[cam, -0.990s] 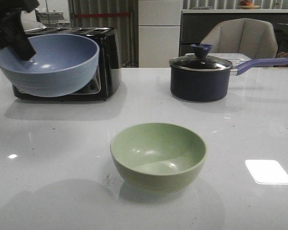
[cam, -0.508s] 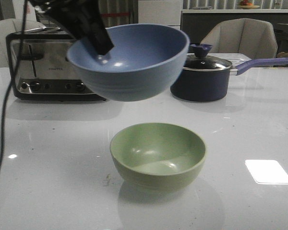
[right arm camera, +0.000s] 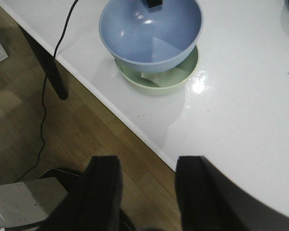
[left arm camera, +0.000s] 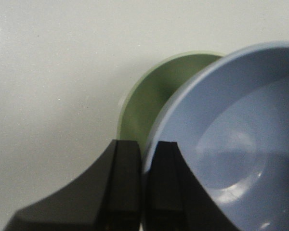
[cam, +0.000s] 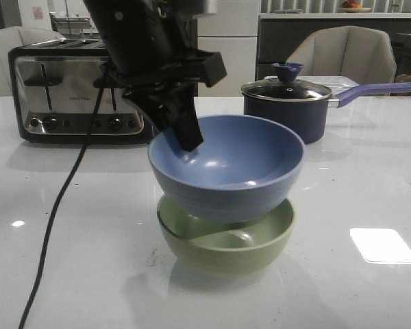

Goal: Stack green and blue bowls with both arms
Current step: 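Lift the blue bowl with the left gripper and carry it over the green bowl, then lower the blue bowl into the green bowl and open the left gripper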

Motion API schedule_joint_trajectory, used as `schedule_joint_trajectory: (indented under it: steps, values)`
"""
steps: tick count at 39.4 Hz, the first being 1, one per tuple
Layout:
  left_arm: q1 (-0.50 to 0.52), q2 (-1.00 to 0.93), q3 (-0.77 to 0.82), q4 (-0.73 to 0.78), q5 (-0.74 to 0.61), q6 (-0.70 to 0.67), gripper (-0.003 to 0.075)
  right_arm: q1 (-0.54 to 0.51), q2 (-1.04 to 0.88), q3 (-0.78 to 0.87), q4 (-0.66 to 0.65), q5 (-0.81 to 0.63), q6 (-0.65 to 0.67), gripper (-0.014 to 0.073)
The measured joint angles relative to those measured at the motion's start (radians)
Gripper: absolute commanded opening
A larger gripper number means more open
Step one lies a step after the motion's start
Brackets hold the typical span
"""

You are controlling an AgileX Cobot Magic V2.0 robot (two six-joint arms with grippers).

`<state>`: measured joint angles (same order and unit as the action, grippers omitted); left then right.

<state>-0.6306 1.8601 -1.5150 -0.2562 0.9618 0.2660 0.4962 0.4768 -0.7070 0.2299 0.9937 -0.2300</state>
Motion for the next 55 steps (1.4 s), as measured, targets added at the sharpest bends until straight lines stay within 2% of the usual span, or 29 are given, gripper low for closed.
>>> schedule_joint_trajectory:
  steps: [19,21,23,29,32,46,55]
  values:
    - [0.014,0.085,-0.005,0.002,-0.059,0.000,0.0109,0.000,0.000,0.000,0.000,0.000,0.000,0.0393]
    - [0.016,0.085,-0.005,0.002,-0.059,0.000,0.0143,0.000,0.000,0.000,0.000,0.000,0.000,0.0393]
    - [0.016,0.085,-0.005,0.000,-0.059,0.000,0.0211,0.000,0.000,0.000,-0.002,0.000,0.000,0.0393]
    - [0.016,0.085,-0.006,-0.001,-0.057,0.000,0.0487,0.000,0.000,0.000,-0.002,0.000,0.000,0.0393]
    - [0.016,0.085,-0.006,-0.008,-0.057,0.000,0.0553,0.000,0.000,0.000,-0.002,0.000,0.000,0.0393]
    - [0.016,0.064,-0.006,-0.026,-0.053,0.000,0.0527,0.000,0.000,0.000,-0.002,0.002,0.000,0.0393]
    - [0.016,-0.149,0.038,-0.024,-0.053,0.000,0.0527,0.000,0.000,0.000,-0.002,0.002,0.000,0.0393]
